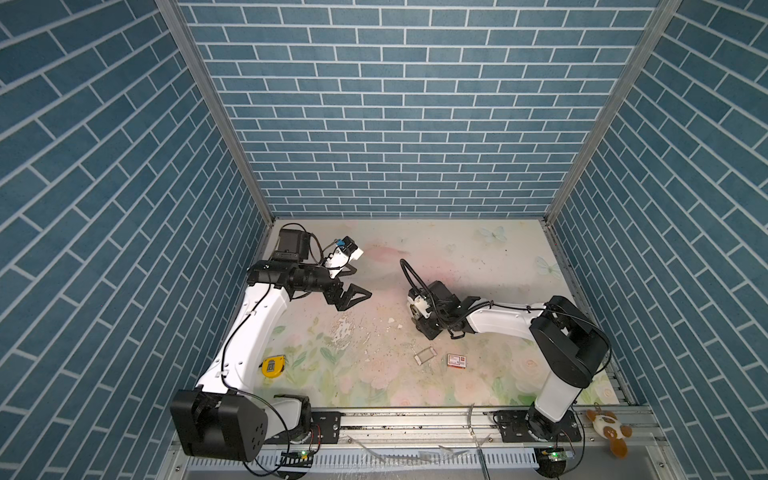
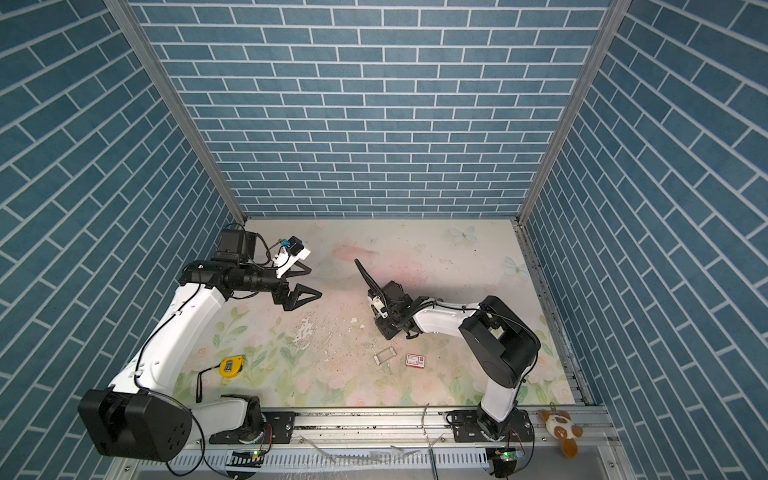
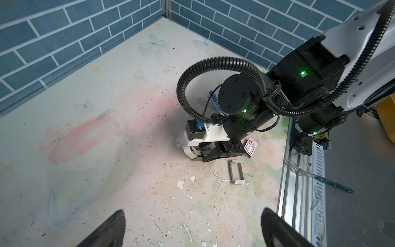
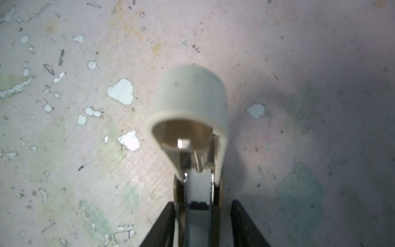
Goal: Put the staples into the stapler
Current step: 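Lower the right gripper and grasp the open cream stapler's base, then turn the cream stapler toward the left gripper while the left arm lowers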
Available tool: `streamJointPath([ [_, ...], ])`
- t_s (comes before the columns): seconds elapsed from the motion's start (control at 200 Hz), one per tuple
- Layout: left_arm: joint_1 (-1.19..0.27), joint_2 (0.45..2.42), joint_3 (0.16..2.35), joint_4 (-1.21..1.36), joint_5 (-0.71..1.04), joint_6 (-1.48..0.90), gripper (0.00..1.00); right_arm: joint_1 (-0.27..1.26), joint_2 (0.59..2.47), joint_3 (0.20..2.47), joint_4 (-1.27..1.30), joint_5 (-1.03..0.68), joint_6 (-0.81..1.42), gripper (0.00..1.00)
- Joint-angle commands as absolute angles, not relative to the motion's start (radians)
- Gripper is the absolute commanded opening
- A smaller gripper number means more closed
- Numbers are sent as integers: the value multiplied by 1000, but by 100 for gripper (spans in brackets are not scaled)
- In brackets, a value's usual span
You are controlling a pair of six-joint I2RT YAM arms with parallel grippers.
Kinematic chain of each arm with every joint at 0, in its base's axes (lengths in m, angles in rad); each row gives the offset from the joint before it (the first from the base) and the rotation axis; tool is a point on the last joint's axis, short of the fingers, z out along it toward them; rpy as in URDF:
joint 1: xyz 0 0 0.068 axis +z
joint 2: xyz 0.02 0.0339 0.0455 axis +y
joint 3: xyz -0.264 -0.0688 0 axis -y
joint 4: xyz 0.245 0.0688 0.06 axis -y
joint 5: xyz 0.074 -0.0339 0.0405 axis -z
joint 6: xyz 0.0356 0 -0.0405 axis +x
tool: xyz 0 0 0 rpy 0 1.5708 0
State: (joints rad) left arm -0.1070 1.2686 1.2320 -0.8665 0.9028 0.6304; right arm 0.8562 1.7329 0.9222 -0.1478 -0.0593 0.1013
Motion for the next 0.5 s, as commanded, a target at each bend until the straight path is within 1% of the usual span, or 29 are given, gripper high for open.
streamJointPath([
  [0.0, -100, 1296, 1260, -884, 927, 661, 99, 860, 1650, 893, -178, -24, 124, 46],
  [0.24, -104, 1318, 1274, -867, 938, 661, 100, 861, 1570, 867, -202, -1, 154, 48],
  [0.385, -110, 1321, 1274, -860, 906, 679, 99, 860, 1487, 829, -203, -21, 203, 48],
  [0.46, -113, 1324, 1267, -840, 884, 675, 99, 859, 1439, 812, -218, -25, 247, 45],
  [0.495, -117, 1325, 1257, -822, 869, 664, 100, 860, 1417, 802, -217, -41, 274, 42],
])
